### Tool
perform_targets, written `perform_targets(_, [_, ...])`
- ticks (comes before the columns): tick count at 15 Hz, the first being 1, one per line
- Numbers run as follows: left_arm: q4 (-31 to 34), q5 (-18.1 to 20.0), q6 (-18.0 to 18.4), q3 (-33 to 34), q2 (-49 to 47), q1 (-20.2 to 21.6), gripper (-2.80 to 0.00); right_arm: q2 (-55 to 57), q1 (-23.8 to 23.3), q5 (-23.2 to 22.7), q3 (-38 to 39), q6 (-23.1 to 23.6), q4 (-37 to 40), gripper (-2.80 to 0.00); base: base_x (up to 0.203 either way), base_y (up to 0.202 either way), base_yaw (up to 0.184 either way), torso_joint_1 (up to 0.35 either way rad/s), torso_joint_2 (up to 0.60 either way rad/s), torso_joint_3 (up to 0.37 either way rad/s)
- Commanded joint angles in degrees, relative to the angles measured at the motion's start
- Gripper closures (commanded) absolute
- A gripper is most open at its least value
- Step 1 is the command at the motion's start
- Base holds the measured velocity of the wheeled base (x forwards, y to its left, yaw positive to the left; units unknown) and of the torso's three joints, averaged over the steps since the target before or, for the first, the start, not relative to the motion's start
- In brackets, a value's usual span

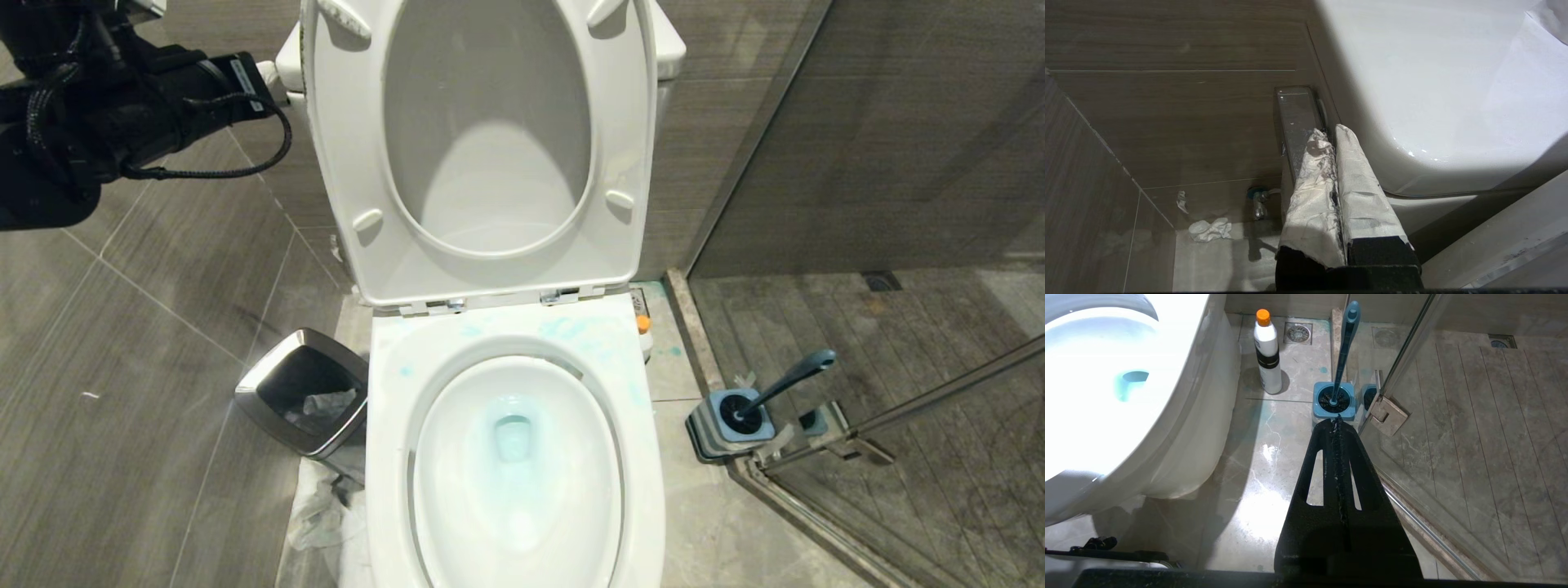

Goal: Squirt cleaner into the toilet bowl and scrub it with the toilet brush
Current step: Flush the toilet

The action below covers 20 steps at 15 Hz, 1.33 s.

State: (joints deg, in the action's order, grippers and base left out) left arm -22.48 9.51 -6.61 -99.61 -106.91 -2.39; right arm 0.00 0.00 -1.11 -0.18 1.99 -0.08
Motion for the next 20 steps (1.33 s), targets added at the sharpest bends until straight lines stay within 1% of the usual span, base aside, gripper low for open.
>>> perform_targets(1, [-0.11,-0.16,0.19,0.03,-0.85,0.02,0.0,0.09,0.0,-0.03,0.01,0.03,-0.01,0.0,0.0,0.0,0.0,0.0,0.0,0.0])
perform_targets(6, [-0.9,-0.19,2.04,2.65,-2.11,-0.06,0.0,0.09,0.0,-0.03,0.01,0.03,-0.01,0.0,0.0,0.0,0.0,0.0,0.0,0.0])
perform_targets(8, [-0.9,-0.17,2.22,3.1,-2.75,-0.47,0.0,0.08,0.0,-0.03,0.01,0.03,-0.01,0.0,0.0,0.0,0.0,0.0,0.0,0.0])
perform_targets(12, [-2.11,-0.19,3.39,2.35,-5.79,-1.14,0.0,0.09,0.0,-0.03,0.01,0.03,-0.01,0.0,0.0,0.0,0.0,0.0,0.0,0.0])
perform_targets(15, [-2.65,-0.39,3.53,-0.94,-8.92,-1.5,0.0,0.09,0.0,-0.03,0.01,0.03,-0.01,0.0,0.0,0.0,0.0,0.0,0.0,0.0])
perform_targets(17, [-2.58,-1.15,3.62,-2.24,-10.32,-1.57,0.0,0.09,0.0,-0.03,0.01,0.03,-0.01,0.0,0.0,0.0,0.0,0.0,0.0,0.0])
perform_targets(20, [-2.39,-1.25,3.8,-2.17,-10.96,-1.57,0.0,0.09,0.0,-0.03,0.01,0.03,-0.01,0.0,0.0,0.0,0.0,0.0,0.0,0.0])
